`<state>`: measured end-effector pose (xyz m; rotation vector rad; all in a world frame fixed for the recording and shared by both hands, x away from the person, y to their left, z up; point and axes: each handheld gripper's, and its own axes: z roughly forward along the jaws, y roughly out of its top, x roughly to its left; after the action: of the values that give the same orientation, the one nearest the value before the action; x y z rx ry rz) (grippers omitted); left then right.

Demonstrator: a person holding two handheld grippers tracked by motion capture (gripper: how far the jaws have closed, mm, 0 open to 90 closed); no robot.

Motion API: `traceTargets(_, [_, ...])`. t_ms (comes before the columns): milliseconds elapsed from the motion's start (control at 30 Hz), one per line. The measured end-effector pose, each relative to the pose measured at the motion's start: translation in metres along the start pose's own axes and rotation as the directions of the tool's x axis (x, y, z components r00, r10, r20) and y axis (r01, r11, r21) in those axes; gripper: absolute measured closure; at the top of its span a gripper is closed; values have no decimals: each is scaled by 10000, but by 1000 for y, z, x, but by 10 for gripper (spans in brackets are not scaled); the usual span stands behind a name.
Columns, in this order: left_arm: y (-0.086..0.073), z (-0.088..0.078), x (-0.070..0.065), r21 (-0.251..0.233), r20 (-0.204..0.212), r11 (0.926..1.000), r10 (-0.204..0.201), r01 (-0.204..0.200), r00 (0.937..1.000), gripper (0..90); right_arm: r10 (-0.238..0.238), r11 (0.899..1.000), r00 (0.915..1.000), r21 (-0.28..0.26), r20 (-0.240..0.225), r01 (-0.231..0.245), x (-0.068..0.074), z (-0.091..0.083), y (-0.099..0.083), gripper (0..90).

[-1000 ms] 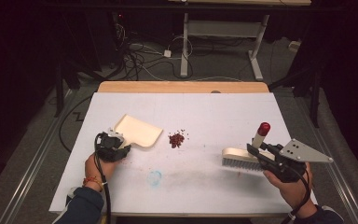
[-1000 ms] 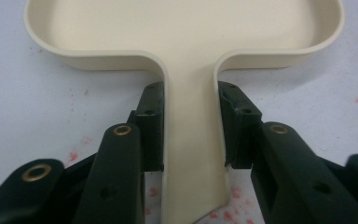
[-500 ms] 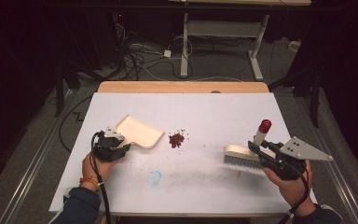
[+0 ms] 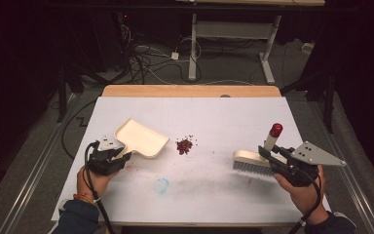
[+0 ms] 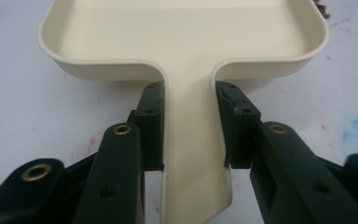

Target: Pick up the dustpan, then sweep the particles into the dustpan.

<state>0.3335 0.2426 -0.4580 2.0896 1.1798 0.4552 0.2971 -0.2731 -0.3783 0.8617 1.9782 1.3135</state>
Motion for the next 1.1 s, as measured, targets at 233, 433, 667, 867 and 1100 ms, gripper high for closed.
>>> traceTargets(233, [-19, -14, -21, 302, 720, 9979, 545, -568, 9959, 639, 530, 9984, 9983, 162, 230, -534, -8, 11, -1, 704])
traceTargets(433, [-21, -11, -34, 432, 1258, 9966, 636, -695, 9900, 639, 518, 9986, 9982, 25, 292, -519, -10, 26, 7, 704])
traceTargets(667, [-18, -4, -43, 682, 1361, 9935, 816, -915, 9873, 639, 695, 9976, 9966, -96, 435, -691, -19, 57, 18, 705])
traceTargets(867, [-19, 1, -51, 798, 1156, 9908, 999, -1095, 9883, 638, 1111, 9938, 9932, 56, 345, -1114, -25, 85, 27, 705])
traceTargets(1100, [-16, 7, -58, 887, 1091, 9876, 1194, -1293, 9868, 638, 903, 9959, 9952, 65, 376, -906, -18, 125, 49, 705])
